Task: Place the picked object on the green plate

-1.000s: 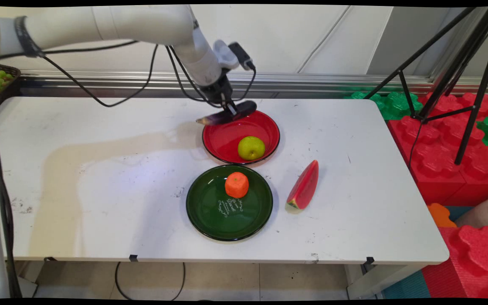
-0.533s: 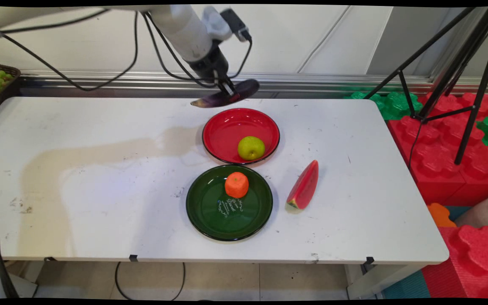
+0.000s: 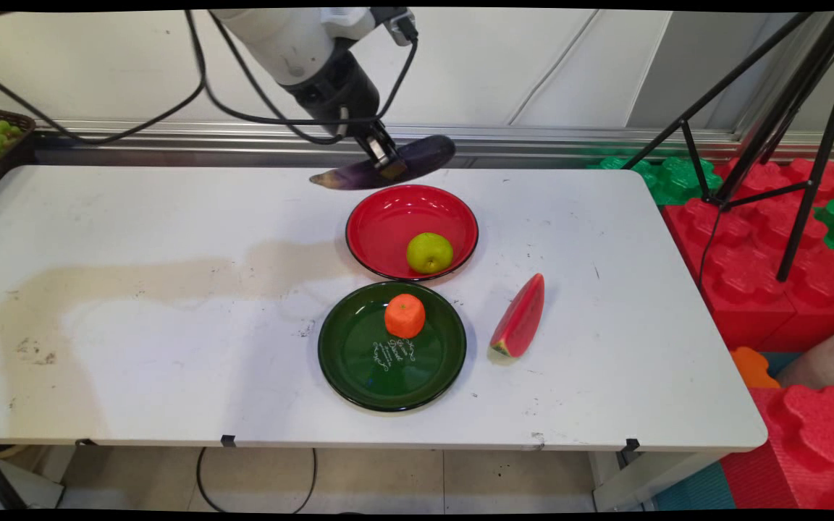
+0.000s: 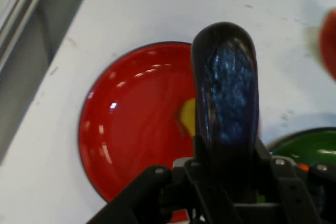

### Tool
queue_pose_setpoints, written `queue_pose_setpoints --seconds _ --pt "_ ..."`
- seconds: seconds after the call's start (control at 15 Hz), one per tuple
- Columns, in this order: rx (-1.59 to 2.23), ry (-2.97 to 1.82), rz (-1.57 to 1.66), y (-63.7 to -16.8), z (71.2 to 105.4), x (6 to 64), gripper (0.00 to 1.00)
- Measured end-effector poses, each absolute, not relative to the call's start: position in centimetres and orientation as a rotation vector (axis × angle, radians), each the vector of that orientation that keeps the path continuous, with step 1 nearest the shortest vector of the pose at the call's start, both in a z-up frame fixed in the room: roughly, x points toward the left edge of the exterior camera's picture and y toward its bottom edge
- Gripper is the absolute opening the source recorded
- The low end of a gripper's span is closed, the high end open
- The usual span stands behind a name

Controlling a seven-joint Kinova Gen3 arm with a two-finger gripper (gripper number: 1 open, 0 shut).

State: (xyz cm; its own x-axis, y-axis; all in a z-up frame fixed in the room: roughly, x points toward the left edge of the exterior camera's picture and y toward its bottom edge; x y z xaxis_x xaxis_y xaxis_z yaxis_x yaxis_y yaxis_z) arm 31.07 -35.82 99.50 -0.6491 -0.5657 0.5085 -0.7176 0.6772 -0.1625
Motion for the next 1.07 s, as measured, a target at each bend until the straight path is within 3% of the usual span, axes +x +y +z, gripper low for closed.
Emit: queue_pose_setpoints --seconds 0.53,1.07 --pt "0.879 -2.557 0.338 -28.6 101.1 28.5 0.0" --pt "0.856 -2.665 0.22 -25.2 97.7 26.5 0.0"
